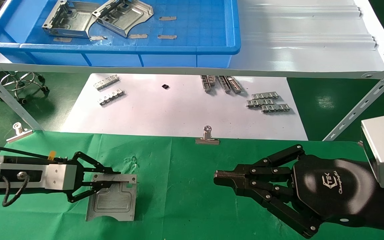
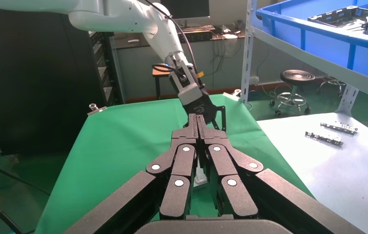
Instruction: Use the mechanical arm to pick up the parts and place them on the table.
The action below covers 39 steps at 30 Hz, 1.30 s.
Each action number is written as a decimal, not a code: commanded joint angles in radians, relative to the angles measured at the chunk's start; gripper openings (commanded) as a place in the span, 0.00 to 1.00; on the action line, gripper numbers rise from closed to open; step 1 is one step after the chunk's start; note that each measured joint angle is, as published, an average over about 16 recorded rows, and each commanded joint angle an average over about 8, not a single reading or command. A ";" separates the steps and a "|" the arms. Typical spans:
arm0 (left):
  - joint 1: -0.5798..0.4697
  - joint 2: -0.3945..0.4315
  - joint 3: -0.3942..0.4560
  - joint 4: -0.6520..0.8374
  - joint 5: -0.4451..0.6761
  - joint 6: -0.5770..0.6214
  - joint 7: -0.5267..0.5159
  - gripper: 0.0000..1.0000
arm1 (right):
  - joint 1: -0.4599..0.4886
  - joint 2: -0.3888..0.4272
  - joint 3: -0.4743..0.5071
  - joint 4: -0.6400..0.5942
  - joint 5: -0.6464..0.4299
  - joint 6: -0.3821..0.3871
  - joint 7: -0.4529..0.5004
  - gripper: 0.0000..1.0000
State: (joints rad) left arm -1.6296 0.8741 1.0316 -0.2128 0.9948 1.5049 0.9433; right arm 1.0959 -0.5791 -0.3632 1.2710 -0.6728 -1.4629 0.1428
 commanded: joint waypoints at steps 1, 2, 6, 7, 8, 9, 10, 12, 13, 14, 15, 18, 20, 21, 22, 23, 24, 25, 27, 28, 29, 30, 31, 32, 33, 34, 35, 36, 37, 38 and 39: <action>0.003 0.011 -0.003 0.024 -0.003 -0.010 0.015 0.19 | 0.000 0.000 0.000 0.000 0.000 0.000 0.000 0.00; 0.004 0.015 -0.003 0.033 -0.003 -0.015 0.022 0.31 | 0.000 0.000 0.000 0.000 0.000 0.000 0.000 0.00; 0.008 0.032 -0.004 0.064 -0.003 -0.035 0.052 0.81 | 0.000 0.000 0.000 0.000 0.000 0.000 0.000 0.00; 0.009 0.036 -0.004 0.070 -0.003 -0.038 0.058 0.91 | 0.000 0.000 0.000 0.000 0.000 0.000 0.000 0.00; 0.010 0.039 -0.005 0.076 -0.004 -0.041 0.064 0.98 | 0.000 0.000 0.000 0.000 0.000 0.000 0.000 0.00; 0.010 0.042 -0.006 0.082 -0.006 -0.043 0.071 1.00 | 0.000 0.000 0.000 0.000 0.000 0.000 0.000 0.00; 0.011 0.044 -0.008 0.087 -0.007 -0.045 0.078 1.00 | 0.000 0.000 0.000 0.000 0.000 0.000 0.000 0.00; 0.011 0.048 -0.011 0.096 -0.011 -0.047 0.091 1.00 | 0.000 0.000 0.000 0.000 0.000 0.000 0.000 0.00; 0.011 0.049 -0.012 0.101 -0.013 -0.048 0.098 1.00 | 0.000 0.000 0.000 0.000 0.000 0.000 0.000 0.00; 0.011 0.050 -0.014 0.105 -0.015 -0.047 0.103 1.00 | 0.000 0.000 0.000 0.000 0.000 0.000 0.000 0.00; 0.010 0.051 -0.015 0.108 -0.017 -0.045 0.108 1.00 | 0.000 0.000 0.000 0.000 0.000 0.000 0.000 0.00; 0.004 0.050 -0.018 0.117 -0.021 -0.032 0.117 1.00 | 0.000 0.000 0.000 0.000 0.000 0.000 0.000 0.00; -0.004 0.047 -0.019 0.122 -0.022 -0.017 0.117 1.00 | 0.000 0.000 0.000 0.000 0.000 0.000 0.000 0.00; -0.008 0.045 -0.018 0.124 -0.022 -0.007 0.115 1.00 | 0.000 0.000 0.000 0.000 0.000 0.000 0.000 0.00; -0.013 0.043 -0.018 0.126 -0.022 0.004 0.113 1.00 | 0.000 0.000 0.000 0.000 0.000 0.000 0.000 0.00; -0.019 0.039 -0.018 0.127 -0.022 0.016 0.109 1.00 | 0.000 0.000 0.000 0.000 0.000 0.000 0.000 0.00; -0.024 0.036 -0.017 0.128 -0.021 0.028 0.102 1.00 | 0.000 0.000 0.000 0.000 0.000 0.000 0.000 0.00; -0.029 0.033 -0.016 0.128 -0.021 0.040 0.094 1.00 | 0.000 0.000 0.000 0.000 0.000 0.000 0.000 0.00; -0.038 0.024 -0.014 0.121 -0.021 0.064 0.066 1.00 | 0.000 0.000 0.000 0.000 0.000 0.000 0.000 0.00; -0.040 0.018 -0.012 0.113 -0.023 0.074 0.044 1.00 | 0.000 0.000 0.000 0.000 0.000 0.000 0.000 0.00; -0.041 0.011 -0.011 0.102 -0.028 0.083 0.014 1.00 | 0.000 0.000 0.000 0.000 0.000 0.000 0.000 0.02; -0.040 0.002 -0.010 0.085 -0.035 0.090 -0.018 1.00 | 0.000 0.000 0.000 0.000 0.000 0.000 0.000 0.11; -0.040 -0.001 -0.010 0.077 -0.037 0.095 -0.040 1.00 | 0.000 0.000 0.000 0.000 0.000 0.000 0.000 0.23; -0.038 -0.005 -0.013 0.066 -0.039 0.099 -0.062 1.00 | 0.000 0.000 0.000 0.000 0.000 0.000 0.000 0.36; -0.034 -0.009 -0.016 0.054 -0.042 0.101 -0.085 1.00 | 0.000 0.000 0.000 0.000 0.000 0.000 0.000 0.48; -0.029 -0.012 -0.022 0.042 -0.044 0.102 -0.105 1.00 | 0.000 0.000 0.000 0.000 0.000 0.000 0.000 0.61; -0.024 -0.016 -0.029 0.030 -0.047 0.101 -0.122 1.00 | 0.000 0.000 0.000 0.000 0.000 0.000 0.000 0.73; -0.017 -0.018 -0.038 0.017 -0.049 0.100 -0.136 1.00 | 0.000 0.000 0.000 0.000 0.000 0.000 0.000 0.86; -0.010 -0.019 -0.049 0.007 -0.048 0.099 -0.144 1.00 | 0.000 0.000 0.000 0.000 0.000 0.000 0.000 0.96; -0.002 -0.018 -0.061 -0.001 -0.047 0.097 -0.150 1.00 | 0.000 0.000 0.000 0.000 0.000 0.000 0.000 1.00; 0.008 -0.022 -0.074 -0.020 -0.051 0.095 -0.168 1.00 | 0.000 0.000 0.000 0.000 0.000 0.000 0.000 1.00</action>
State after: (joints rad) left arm -1.6172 0.8464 0.9551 -0.2466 0.9381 1.5993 0.7627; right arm 1.0961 -0.5789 -0.3636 1.2710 -0.6725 -1.4627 0.1426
